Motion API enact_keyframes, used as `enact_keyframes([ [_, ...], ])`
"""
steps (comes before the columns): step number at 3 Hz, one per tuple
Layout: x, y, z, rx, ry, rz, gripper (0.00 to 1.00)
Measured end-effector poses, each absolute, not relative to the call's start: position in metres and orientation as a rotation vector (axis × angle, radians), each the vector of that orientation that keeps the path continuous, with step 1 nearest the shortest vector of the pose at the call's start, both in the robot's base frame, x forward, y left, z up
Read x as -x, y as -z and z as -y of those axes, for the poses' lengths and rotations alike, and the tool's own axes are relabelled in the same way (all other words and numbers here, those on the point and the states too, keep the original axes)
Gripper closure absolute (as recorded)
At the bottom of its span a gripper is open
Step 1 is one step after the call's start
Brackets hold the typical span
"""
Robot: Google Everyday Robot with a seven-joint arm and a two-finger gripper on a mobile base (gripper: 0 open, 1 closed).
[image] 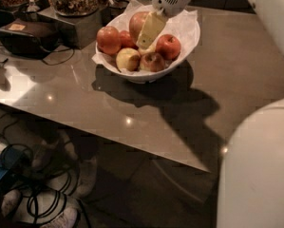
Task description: Pick apple from white bowl
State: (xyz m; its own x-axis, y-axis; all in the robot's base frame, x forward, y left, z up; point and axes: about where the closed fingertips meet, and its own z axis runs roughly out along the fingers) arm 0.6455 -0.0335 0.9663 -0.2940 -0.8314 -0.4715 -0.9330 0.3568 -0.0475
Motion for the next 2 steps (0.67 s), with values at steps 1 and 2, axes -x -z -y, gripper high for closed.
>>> enact_keyframes([
  [1,-0.619,-0.989,0.028,1.57,-0.297,-2.147,1.0],
  [2,-0.593,-1.008,0.018,1.623,-0.274,-2.08,1.0],
])
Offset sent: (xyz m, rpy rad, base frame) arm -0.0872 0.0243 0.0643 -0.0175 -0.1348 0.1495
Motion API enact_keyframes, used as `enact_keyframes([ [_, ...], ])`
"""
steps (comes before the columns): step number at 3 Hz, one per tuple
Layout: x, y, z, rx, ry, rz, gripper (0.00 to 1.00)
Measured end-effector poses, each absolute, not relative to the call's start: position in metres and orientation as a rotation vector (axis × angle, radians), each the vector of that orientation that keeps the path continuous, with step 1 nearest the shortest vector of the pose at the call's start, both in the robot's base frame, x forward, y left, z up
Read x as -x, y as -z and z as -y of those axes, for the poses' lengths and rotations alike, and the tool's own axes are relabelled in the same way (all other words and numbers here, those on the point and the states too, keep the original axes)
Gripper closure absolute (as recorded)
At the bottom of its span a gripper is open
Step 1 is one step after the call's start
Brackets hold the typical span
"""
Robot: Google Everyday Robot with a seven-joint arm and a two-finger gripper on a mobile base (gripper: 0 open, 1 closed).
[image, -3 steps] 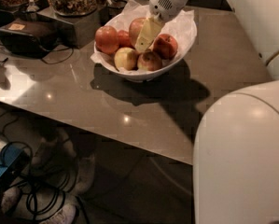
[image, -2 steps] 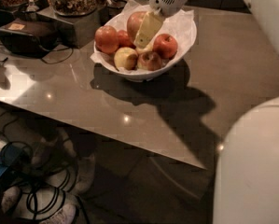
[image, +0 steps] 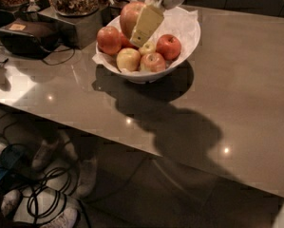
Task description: Pick apple from white bowl
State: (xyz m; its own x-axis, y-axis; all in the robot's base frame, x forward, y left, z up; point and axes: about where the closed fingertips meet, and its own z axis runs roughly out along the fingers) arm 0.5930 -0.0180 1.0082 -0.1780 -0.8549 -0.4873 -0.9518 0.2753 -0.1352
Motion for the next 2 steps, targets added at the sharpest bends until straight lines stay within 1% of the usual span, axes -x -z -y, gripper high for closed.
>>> enact_keyframes([
  [1,-0.5718,-1.0222,0.0072,1.684,-0.264,-2.007,1.0],
  [2,-0.5709,-1.0233,0.0066,1.685,-0.262,-2.002,1.0],
])
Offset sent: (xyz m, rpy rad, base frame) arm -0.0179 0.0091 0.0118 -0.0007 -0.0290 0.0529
